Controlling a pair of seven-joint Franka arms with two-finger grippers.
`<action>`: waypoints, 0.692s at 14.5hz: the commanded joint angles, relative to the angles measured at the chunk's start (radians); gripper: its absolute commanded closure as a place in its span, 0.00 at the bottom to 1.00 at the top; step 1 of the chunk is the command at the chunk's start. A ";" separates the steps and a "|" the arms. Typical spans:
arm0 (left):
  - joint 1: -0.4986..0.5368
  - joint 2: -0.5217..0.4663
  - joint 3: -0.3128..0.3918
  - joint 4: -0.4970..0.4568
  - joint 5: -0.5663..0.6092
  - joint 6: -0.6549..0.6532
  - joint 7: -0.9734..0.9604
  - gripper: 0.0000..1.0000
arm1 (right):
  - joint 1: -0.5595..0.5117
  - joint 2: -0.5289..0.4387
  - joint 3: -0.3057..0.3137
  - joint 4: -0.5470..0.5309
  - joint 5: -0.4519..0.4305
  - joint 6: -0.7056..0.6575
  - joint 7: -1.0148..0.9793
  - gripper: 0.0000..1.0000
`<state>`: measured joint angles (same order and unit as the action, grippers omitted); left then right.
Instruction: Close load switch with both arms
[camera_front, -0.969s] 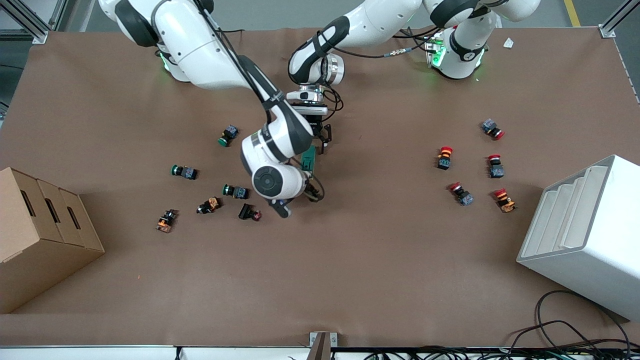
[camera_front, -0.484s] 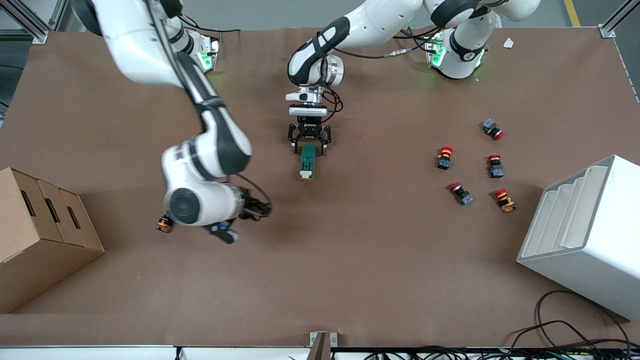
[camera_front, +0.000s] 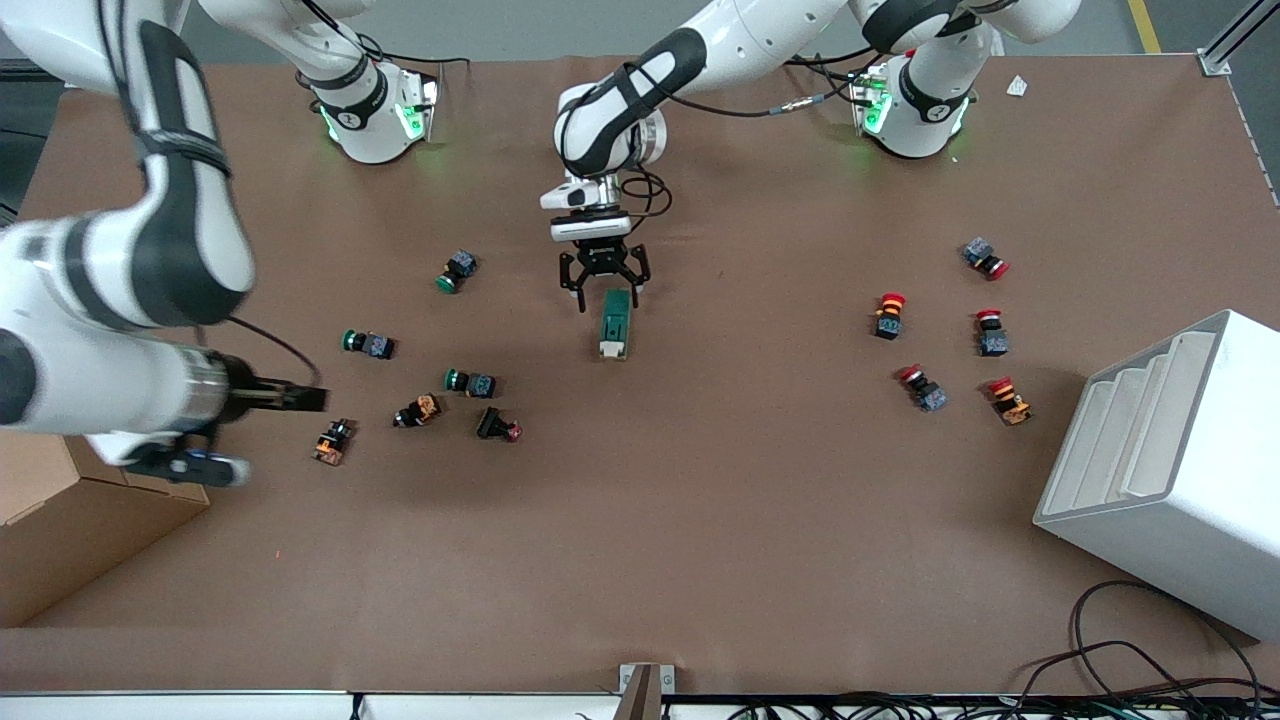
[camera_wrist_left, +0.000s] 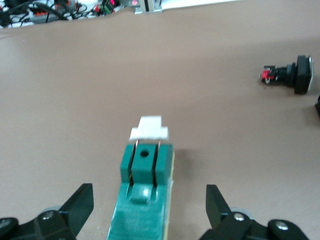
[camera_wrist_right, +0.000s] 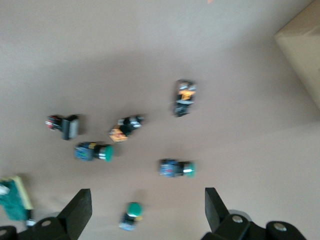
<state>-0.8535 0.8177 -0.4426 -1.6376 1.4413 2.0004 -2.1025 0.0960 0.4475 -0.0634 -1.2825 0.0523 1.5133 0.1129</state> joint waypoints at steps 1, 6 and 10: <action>0.011 -0.057 -0.008 0.067 -0.160 -0.008 0.165 0.01 | -0.091 -0.069 0.024 -0.038 -0.048 -0.014 -0.158 0.00; 0.114 -0.237 -0.008 0.108 -0.515 -0.008 0.491 0.00 | -0.134 -0.069 0.011 0.020 -0.080 -0.039 -0.177 0.00; 0.262 -0.397 -0.005 0.134 -0.821 -0.046 0.810 0.00 | -0.134 -0.069 0.020 0.028 -0.022 -0.096 -0.170 0.00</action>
<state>-0.6609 0.5047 -0.4419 -1.4875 0.7261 1.9848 -1.4098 -0.0340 0.3933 -0.0573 -1.2490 0.0012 1.4529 -0.0594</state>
